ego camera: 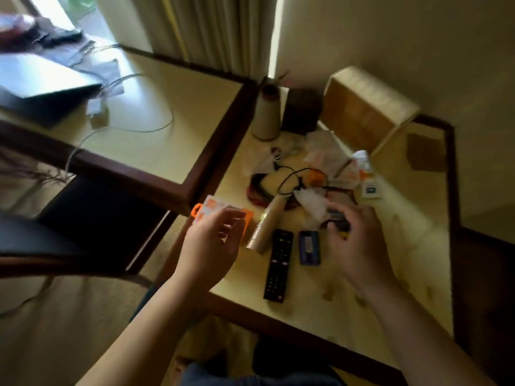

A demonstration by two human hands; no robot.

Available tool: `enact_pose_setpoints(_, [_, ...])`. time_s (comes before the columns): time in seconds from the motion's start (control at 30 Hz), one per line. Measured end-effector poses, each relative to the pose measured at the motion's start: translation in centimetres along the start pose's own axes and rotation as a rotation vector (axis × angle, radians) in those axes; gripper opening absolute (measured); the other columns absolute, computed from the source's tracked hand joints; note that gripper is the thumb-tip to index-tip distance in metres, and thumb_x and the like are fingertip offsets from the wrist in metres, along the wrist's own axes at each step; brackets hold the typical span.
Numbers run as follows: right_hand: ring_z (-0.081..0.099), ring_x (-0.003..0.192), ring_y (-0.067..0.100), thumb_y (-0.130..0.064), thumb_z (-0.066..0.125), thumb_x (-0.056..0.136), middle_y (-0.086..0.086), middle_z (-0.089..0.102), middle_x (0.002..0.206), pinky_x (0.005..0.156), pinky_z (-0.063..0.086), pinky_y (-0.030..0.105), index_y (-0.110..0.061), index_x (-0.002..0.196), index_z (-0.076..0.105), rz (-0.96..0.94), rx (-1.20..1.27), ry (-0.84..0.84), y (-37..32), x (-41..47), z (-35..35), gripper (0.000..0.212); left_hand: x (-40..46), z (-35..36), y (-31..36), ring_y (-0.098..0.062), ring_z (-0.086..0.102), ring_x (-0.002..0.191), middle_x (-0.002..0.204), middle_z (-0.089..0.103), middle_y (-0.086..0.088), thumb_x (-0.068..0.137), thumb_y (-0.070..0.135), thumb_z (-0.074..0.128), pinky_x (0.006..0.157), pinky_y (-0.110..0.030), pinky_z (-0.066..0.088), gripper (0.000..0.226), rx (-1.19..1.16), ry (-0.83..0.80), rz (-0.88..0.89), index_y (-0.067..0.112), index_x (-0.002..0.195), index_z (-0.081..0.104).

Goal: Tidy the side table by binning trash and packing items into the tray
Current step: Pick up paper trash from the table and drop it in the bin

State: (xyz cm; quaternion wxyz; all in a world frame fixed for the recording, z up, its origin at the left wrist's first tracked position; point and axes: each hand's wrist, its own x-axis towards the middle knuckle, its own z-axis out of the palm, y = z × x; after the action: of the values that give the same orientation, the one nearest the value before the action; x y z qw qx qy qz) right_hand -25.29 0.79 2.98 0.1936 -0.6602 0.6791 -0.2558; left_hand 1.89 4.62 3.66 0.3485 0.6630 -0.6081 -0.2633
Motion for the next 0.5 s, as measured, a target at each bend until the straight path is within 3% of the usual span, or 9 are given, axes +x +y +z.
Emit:
enact_pose_setpoints(0.17, [0.044, 0.124, 0.035, -0.032, 0.07, 0.092, 0.009, 0.046, 0.135, 0.101, 0.047, 0.044, -0.035, 0.145, 0.056, 0.122, -0.131, -0.21, 3.5, 3.2, 0.7, 0.054, 3.3, 3.8, 3.9, 0.004, 0.065, 0.092, 0.106, 0.069, 0.018, 0.098, 0.032, 0.062, 0.076, -0.022, 0.06, 0.02, 0.0, -0.152, -0.033, 0.031, 0.117, 0.069])
enact_pose_setpoints(0.27, [0.033, 0.137, 0.039, -0.05, 0.071, 0.088, 0.012, 0.037, 0.152, 0.107, 0.043, 0.051, -0.043, 0.151, 0.044, 0.145, -0.251, -0.298, 3.9, 5.2, 2.4, 0.069, 4.3, 4.8, 4.7, 0.005, 0.065, 0.093, 0.106, 0.069, 0.019, 0.098, 0.036, 0.062, 0.075, -0.022, 0.06, 0.02, 0.008, -0.204, -0.055, 0.035, 0.117, 0.066])
enact_pose_setpoints(0.4, [0.005, 0.154, 0.043, -0.057, 0.069, 0.084, 0.017, 0.011, 0.167, 0.12, 0.026, 0.058, -0.048, 0.157, 0.026, 0.095, -0.401, -0.287, 3.8, 7.0, 5.1, 0.084, 5.9, 5.0, 3.8, 0.005, 0.065, 0.09, 0.103, 0.068, 0.019, 0.098, 0.037, 0.063, 0.067, -0.016, 0.056, 0.018, 0.055, -0.247, -0.117, 0.038, 0.116, 0.065])
enact_pose_setpoints(0.5, [-0.011, 0.155, 0.044, -0.056, 0.068, 0.087, 0.017, 0.0, 0.171, 0.124, 0.009, 0.06, -0.043, 0.157, 0.031, 0.13, -0.446, -0.305, 4.1, 7.6, 6.8, 0.08, 7.8, 4.8, 2.5, 0.0, 0.067, 0.088, 0.101, 0.07, 0.018, 0.098, 0.035, 0.064, 0.068, -0.024, 0.06, 0.016, 0.08, -0.279, -0.156, 0.037, 0.113, 0.068])
